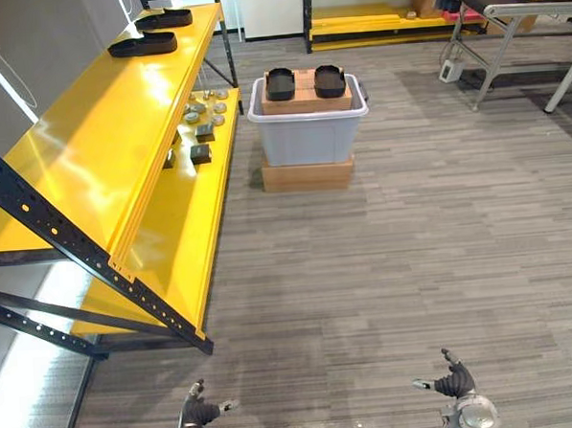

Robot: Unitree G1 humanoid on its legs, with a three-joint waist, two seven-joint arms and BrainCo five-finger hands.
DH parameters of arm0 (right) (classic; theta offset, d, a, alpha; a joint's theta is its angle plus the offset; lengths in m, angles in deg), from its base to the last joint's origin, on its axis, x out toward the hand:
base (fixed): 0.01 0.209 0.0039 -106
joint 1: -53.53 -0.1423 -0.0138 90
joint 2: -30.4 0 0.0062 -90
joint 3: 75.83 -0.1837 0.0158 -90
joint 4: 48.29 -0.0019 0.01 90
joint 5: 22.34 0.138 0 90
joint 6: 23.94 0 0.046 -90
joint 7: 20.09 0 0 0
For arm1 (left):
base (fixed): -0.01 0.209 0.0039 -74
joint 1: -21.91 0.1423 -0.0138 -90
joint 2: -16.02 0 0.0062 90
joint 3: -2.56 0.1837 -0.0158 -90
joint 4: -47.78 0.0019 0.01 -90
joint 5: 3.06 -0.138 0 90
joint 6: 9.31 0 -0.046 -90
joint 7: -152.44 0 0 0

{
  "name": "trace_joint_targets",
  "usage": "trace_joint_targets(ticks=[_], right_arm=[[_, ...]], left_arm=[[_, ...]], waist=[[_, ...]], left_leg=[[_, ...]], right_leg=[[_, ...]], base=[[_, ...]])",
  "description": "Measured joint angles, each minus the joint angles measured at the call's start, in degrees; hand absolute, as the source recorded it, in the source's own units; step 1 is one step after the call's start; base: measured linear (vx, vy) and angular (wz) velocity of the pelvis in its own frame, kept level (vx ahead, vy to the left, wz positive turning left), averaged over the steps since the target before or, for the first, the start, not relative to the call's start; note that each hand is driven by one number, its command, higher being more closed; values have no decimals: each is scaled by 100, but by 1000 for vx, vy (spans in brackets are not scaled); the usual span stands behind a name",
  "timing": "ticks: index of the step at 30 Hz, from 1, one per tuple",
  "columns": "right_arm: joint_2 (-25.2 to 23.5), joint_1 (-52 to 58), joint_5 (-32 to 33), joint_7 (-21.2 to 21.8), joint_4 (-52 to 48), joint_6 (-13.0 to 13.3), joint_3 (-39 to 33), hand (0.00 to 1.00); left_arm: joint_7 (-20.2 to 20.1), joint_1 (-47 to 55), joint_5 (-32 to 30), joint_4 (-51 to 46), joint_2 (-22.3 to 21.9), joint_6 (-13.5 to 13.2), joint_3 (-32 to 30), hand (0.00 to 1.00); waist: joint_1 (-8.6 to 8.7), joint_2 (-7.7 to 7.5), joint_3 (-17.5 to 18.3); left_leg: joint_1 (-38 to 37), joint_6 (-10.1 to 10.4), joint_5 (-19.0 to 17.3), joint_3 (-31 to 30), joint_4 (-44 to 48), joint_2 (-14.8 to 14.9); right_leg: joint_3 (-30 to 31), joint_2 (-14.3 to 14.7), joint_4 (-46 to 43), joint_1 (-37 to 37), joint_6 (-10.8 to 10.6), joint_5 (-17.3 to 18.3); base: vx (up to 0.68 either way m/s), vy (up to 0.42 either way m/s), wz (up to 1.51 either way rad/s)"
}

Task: Walk over and take plastic housings, then place them on the shelf

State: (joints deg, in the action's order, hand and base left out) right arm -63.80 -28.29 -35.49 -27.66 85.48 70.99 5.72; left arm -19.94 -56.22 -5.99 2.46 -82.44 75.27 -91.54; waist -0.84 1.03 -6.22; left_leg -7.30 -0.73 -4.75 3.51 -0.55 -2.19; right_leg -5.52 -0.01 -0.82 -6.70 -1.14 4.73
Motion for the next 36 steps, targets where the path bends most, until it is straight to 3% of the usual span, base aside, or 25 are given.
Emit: trace_joint_targets(ticks=[6, 10, 13, 14, 15, 17, 19, 21, 22, 23, 24, 25, 26, 27, 28, 29, 30, 31, 32, 33, 34, 36], right_arm=[[-34, -171, 204, -121, 0, -105, -144, 0], [-33, -318, 314, -233, 1, -149, -406, 0], [-28, -454, 420, -243, 0, -178, -515, 0], [-38, -454, 481, -245, 0, -210, -514, 0], [-41, -447, 489, -244, 0, -217, -513, 0], [-131, -394, 682, -244, -2, -311, -507, 0], [-147, -383, 770, -244, -2, -335, -496, 0], [-102, -452, 820, -250, -8, -333, -495, 0], [-46, -519, 821, -251, -9, -332, -480, 0], [-13, -574, 821, -252, -9, -333, -473, 0], [15, -661, 821, -258, -18, -332, -473, 0], [11, -661, 819, -278, -41, -329, -469, 0], [9, -659, 816, -284, -56, -330, -469, 0], [1, -599, 816, -304, -133, -334, -470, 0], [17, -598, 816, -343, -191, -341, -479, 0], [-8, -630, 815, -346, -241, -339, -477, 0], [-34, -674, 811, -342, -263, -329, -458, 0], [-31, -672, 811, -338, -259, -331, -439, 0], [-27, -663, 812, -337, -259, -332, -398, 0], [-22, -663, 817, -344, -262, -325, -271, 0], [-17, -662, 822, -345, -263, -294, -205, 0], [-18, -669, 866, -355, -263, -275, -201, 0]], left_arm=[[18, 49, 8, -252, 18, 12, -99, 0], [28, 38, 31, -285, 20, 28, -144, 0], [51, 60, 124, -486, 10, 67, -306, 0], [138, 20, 134, -493, 19, 69, -338, 0], [144, 18, 138, -494, 20, 68, -338, 0], [202, -29, 239, -494, 77, 98, -325, 0], [258, -93, 256, -495, 136, 146, -314, 0], [270, -274, 258, -492, 178, 146, -306, 0], [276, -438, 262, -488, 177, 143, -298, 0], [284, -516, 266, -488, 167, 142, -293, 0], [295, -633, 278, -483, 173, 142, -282, 0], [323, -673, 284, -473, 187, 143, -282, 0], [358, -680, 284, -471, 188, 143, -282, 0], [382, -649, 281, -444, 182, 143, -288, 0], [382, -645, 276, -410, 114, 143, -290, 0], [381, -645, 272, -406, 109, 135, -292, 0], [379, -652, 272, -395, 94, 135, -294, 0], [374, -634, 273, -357, 33, 137, -347, 0], [365, -587, 273, -354, 3, 141, -372, 0], [355, -496, 278, -349, -24, 142, -384, 0], [353, -487, 286, -335, -43, 151, -383, 0], [351, -485, 291, -339, -92, 151, -382, 0]], waist=[[-8, -44, -18], [-33, -25, -38], [-44, 30, -147], [-39, 65, -209], [-30, 79, -215], [6, 93, -320], [8, 115, -418], [61, 77, -491], [137, 208, -622], [171, 176, -644], [186, 206, -755], [186, 143, -769], [188, 90, -768], [202, 24, -767], [291, 148, -727], [314, 160, -715], [302, 180, -726], [288, 230, -754], [274, 243, -764], [219, 253, -777], [173, 233, -804], [-2, 135, -867]], left_leg=[[186, 6, -31, 134, 79, -2], [556, -118, -369, 296, 584, 35], [786, -237, -752, 451, 1044, 52], [854, -295, -956, 469, 1246, 39], [852, -309, -986, 466, 1267, 38], [595, -448, -1130, 431, 1295, 4], [339, -439, -1176, 424, 1241, 11], [111, -417, -1188, 249, 1077, 80], [3, -368, -1210, 108, 981, 199], [-78, -336, -1219, 68, 925, 268], [-251, -186, -1251, 29, 837, 368], [-423, -11, -1329, 1, 809, 400], [-539, 98, -1391, -23, 798, 405], [-734, 288, -1500, -83, 801, 438], [-725, 345, -1504, -146, 1000, 634], [-614, 457, -1445, -147, 1230, 706], [-314, 779, -1245, -83, 1965, 842], [164, 844, -810, -4, 3282, 1040], [421, 753, -373, 16, 4031, 1182], [834, 726, -339, 97, 5424, 1509], [1138, 637, -399, 242, 6215, 1710], [1766, 347, -582, 497, 6841, 1790]], right_leg=[[81, -7, -27, 191, 0, -2], [219, -1, -169, 436, -33, 40], [372, -43, -948, 858, -172, 451], [299, -121, -1782, 1207, -373, 720], [263, -132, -1973, 1291, -391, 742], [-228, -403, -3701, 2099, -380, 916], [-575, -543, -3858, 2354, -345, 1115], [-837, -598, -3426, 2579, -325, 1138], [-946, -551, -3002, 2767, -285, 1058], [-967, -516, -2740, 2855, -261, 902], [-1014, -435, -2078, 2987, -253, 410], [-975, -433, -1407, 3023, -207, -93], [-935, -442, -1198, 3031, -212, -324], [-812, -492, -1335, 3062, 135, -942], [-939, -462, -1911, 3243, 387, -766], [-990, -450, -2091, 3306, 445, -579], [-1053, -357, -2273, 3236, 540, -289], [-1091, -205, -2241, 2918, 642, -50], [-1092, -107, -2162, 2674, 698, 53], [-1072, 80, -1959, 2152, 784, 179], [-1002, 191, -1796, 1755, 829, 245], [-807, 224, -1306, 926, 832, 359]], base=[[3, -2, -7], [19, 24, -22], [14, 59, -30], [-2, 73, -21], [28, 81, -10], [221, 77, 0], [319, 51, 4], [363, -11, 41], [308, -49, 52], [404, -76, 49], [438, -106, 34], [471, -126, 29], [530, -181, 34], [551, -230, 37], [670, -315, 37], [551, -289, 21], [708, -392, 10], [610, -338, 0], [729, -380, -12], [478, -227, -23], [555, -234, -29], [549, -191, -33]])
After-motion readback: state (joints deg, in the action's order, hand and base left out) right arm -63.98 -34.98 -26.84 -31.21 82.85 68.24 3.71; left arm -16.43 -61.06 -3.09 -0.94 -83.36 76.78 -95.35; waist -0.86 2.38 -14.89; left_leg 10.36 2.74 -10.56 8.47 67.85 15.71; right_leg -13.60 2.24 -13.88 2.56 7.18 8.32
